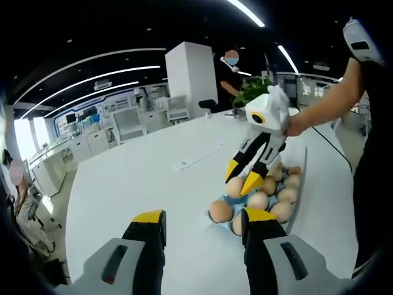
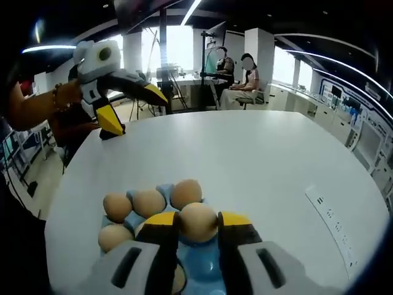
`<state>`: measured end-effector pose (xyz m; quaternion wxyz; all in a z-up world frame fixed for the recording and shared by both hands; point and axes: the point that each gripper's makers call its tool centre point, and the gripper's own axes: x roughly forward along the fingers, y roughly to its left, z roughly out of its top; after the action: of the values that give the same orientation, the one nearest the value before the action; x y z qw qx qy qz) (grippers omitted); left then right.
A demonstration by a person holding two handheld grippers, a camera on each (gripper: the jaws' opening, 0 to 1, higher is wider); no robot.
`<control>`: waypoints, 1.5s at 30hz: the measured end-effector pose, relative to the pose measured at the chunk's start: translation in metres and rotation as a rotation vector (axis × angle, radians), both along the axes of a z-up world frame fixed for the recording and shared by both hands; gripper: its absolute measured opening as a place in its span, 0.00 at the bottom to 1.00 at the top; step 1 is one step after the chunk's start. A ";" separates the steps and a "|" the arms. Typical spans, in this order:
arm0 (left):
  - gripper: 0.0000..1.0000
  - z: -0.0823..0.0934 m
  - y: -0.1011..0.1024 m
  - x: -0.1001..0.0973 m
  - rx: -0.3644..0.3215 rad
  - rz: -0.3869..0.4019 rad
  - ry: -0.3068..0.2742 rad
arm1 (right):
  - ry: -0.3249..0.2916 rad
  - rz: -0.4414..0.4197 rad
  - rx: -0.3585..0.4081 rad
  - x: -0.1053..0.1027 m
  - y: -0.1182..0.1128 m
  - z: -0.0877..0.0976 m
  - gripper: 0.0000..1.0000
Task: Place the egg into an empty slot of the egg tray after lifting it from the table, then release the egg inside the slot.
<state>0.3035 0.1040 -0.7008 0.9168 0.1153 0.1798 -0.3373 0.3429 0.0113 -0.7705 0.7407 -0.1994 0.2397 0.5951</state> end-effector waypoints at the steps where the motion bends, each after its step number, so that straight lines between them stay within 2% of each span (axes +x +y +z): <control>1: 0.49 0.000 0.000 0.000 -0.001 0.000 0.001 | 0.000 0.000 -0.003 0.000 0.000 -0.001 0.25; 9: 0.49 -0.001 0.002 -0.001 0.002 0.003 0.003 | 0.019 0.003 -0.028 -0.003 0.000 -0.013 0.25; 27: 0.49 0.000 0.002 -0.001 0.001 0.003 0.001 | 0.088 -0.027 -0.020 0.000 -0.001 -0.016 0.26; 39: 0.49 0.001 0.002 -0.001 0.002 0.006 -0.003 | 0.092 -0.019 -0.010 0.000 -0.001 -0.016 0.27; 43: 0.49 0.002 0.002 -0.001 0.009 0.007 -0.005 | 0.060 -0.014 -0.005 0.000 -0.002 -0.015 0.29; 44: 0.49 0.003 0.002 -0.001 0.009 0.007 -0.006 | 0.008 0.003 0.014 0.002 -0.001 -0.012 0.29; 45: 0.49 0.003 0.002 -0.001 0.003 0.008 -0.007 | -0.017 0.018 0.021 0.000 -0.001 -0.011 0.28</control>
<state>0.3027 0.1063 -0.6974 0.9186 0.1174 0.1774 -0.3331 0.3432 0.0104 -0.7815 0.7394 -0.1988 0.2252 0.6025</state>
